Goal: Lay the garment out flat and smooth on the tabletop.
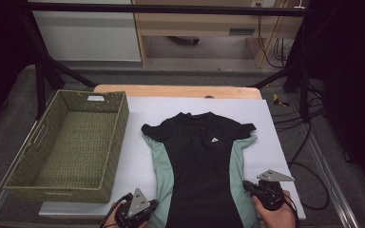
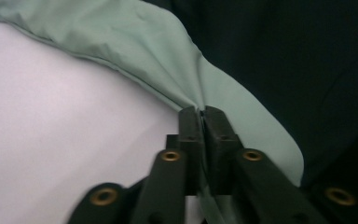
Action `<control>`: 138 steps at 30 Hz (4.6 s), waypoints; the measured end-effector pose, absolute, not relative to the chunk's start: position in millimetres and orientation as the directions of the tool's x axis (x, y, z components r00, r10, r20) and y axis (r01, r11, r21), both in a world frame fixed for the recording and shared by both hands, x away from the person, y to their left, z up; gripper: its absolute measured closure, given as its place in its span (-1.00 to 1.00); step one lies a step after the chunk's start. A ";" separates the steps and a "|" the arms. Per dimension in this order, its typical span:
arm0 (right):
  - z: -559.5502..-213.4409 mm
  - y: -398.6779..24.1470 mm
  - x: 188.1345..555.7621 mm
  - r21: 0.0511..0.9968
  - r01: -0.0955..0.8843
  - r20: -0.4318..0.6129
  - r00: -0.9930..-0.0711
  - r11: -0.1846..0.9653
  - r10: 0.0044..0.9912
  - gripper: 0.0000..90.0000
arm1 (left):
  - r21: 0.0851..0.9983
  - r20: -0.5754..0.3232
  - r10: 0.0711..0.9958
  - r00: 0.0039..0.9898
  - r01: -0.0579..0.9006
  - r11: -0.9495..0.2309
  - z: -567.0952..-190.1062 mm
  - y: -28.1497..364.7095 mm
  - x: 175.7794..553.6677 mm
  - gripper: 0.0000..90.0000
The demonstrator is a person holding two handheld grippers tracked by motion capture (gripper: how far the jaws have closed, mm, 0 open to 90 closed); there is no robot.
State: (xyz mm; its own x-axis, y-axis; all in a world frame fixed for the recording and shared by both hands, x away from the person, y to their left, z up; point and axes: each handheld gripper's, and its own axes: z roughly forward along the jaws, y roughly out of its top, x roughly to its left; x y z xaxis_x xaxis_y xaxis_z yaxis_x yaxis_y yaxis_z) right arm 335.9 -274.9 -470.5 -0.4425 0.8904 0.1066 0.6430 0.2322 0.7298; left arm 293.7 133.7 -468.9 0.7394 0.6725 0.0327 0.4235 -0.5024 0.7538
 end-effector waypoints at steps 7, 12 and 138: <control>-457.1 -273.5 355.6 0.805 0.580 0.133 -0.385 0.127 0.913 0.54 | 0.774 0.074 0.716 0.694 0.412 -0.480 -462.2 124.6 331.2 0.60; -457.4 -272.7 384.9 0.810 0.578 0.126 -0.344 0.104 0.930 0.49 | 0.758 0.052 0.737 0.673 0.455 -0.468 -476.8 118.6 360.7 0.43; -461.1 -282.1 331.2 0.794 0.572 0.102 -0.457 0.204 0.884 0.50 | 0.815 0.022 0.738 0.674 0.416 -0.403 -473.8 136.7 311.4 0.52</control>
State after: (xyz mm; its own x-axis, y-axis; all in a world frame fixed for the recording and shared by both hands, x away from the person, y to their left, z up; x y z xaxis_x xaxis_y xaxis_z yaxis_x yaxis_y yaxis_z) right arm 331.2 -282.1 -461.1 -0.4567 0.8838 0.1017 0.5722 0.2043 0.7942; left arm 311.4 136.7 -473.8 0.6743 0.7381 0.0216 0.4155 -0.4035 0.8152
